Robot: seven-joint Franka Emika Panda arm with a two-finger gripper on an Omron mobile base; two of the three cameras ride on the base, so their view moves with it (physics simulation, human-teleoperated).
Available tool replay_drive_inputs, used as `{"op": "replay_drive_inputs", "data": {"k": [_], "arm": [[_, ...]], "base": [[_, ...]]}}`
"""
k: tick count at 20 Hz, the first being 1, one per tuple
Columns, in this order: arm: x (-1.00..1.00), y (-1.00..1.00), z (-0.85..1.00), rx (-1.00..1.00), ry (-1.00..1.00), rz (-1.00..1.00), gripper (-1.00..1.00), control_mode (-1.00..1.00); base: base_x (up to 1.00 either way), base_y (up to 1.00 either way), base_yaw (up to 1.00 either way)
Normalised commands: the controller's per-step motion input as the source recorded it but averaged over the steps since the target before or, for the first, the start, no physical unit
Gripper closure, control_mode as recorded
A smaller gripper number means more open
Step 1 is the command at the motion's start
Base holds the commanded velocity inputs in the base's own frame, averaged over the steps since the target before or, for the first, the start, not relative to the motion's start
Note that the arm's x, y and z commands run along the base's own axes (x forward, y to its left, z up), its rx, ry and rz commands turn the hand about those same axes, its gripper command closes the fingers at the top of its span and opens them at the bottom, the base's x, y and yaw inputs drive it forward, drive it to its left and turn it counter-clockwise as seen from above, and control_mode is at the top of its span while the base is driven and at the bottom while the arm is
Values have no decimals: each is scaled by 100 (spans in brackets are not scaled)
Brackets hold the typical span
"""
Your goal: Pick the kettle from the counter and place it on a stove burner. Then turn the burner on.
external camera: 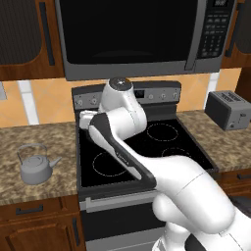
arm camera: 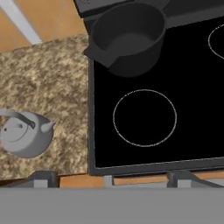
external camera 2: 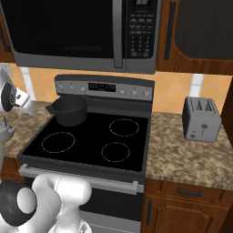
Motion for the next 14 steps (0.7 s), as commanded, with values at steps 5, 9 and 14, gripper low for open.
{"op": "replay_drive_inputs", "data": {"k": [5,9,14], "arm": [[0,100,-19,4,-2,-11,-100,-100],[0,99,-12,0,0,-6,-100,-100],[0,62,0,0,0,0,-100,-100]], "base": [[0,0,0],[0,0,0],[0,0,0]]}}
